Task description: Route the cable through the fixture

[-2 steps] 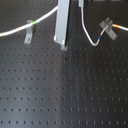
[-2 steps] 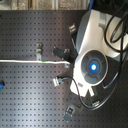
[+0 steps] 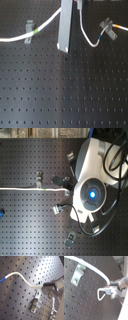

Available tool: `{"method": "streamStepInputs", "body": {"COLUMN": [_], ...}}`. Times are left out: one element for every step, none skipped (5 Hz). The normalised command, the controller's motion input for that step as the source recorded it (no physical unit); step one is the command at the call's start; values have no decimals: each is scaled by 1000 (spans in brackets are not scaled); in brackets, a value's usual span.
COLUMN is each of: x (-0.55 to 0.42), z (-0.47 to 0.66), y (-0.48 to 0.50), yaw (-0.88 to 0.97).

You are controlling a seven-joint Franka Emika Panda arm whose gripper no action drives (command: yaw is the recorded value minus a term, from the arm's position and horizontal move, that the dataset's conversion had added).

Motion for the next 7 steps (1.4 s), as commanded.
{"method": "streamStepInputs", "body": {"x": [-460, -505, 0, -453, 6, -324, -83], "z": [117, 124, 1, 384, 0, 333, 13], "y": [-383, -447, -60, 146, 23, 306, 31], "yaw": [-157, -51, 0, 0, 0, 0, 0]}}
